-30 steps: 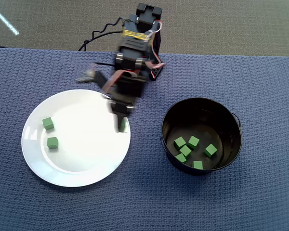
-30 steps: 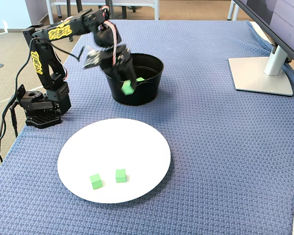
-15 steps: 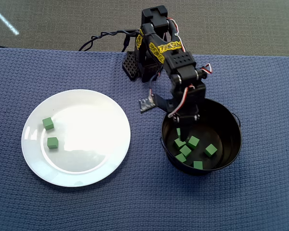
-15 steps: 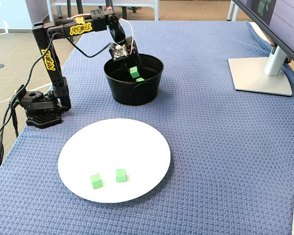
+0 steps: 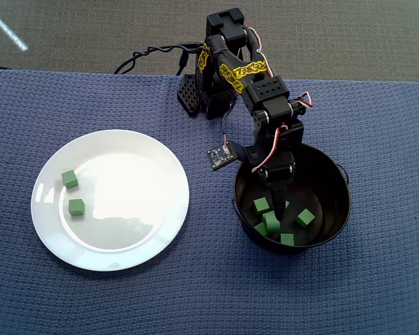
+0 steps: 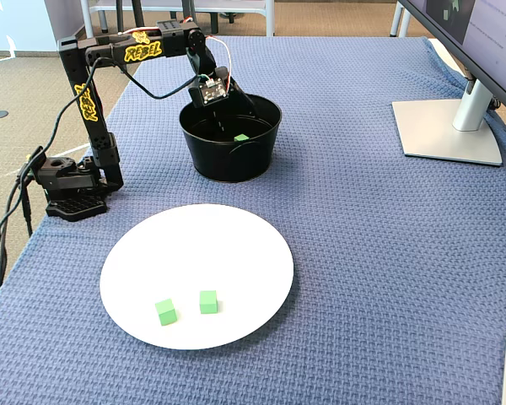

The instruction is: Pick up the green cubes from the white plate and place them in the black recipient

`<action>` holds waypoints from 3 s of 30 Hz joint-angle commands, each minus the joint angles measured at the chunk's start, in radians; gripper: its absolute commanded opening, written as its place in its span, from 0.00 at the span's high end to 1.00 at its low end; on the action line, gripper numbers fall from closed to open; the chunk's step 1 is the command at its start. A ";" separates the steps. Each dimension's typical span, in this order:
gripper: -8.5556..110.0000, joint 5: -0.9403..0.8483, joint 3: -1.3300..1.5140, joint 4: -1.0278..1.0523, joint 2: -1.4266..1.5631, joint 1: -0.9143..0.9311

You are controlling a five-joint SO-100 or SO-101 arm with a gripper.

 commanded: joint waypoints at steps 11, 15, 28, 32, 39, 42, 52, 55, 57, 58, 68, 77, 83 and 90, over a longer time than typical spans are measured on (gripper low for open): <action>0.59 -0.179 -0.422 0.258 0.115 0.365; 0.58 -0.284 -0.495 0.301 0.084 0.594; 0.57 -0.644 -0.017 -0.077 -0.049 1.077; 0.57 -0.690 0.054 -0.155 -0.081 1.138; 0.59 -0.712 0.066 -0.227 -0.152 1.200; 0.60 -0.732 0.060 -0.232 -0.184 1.227; 0.60 -0.638 -0.092 -0.210 -0.325 1.327; 0.61 -0.569 -0.173 -0.176 -0.368 1.344; 0.62 -0.520 -0.227 -0.144 -0.396 1.351; 0.62 -0.492 -0.245 -0.137 -0.405 1.355; 0.63 -0.321 -0.337 -0.141 -0.506 1.401; 0.67 -0.383 -0.469 -0.081 -0.632 1.379; 0.69 -0.350 -0.515 -0.066 -0.670 1.361; 0.74 -0.337 -0.503 -0.066 -0.650 1.330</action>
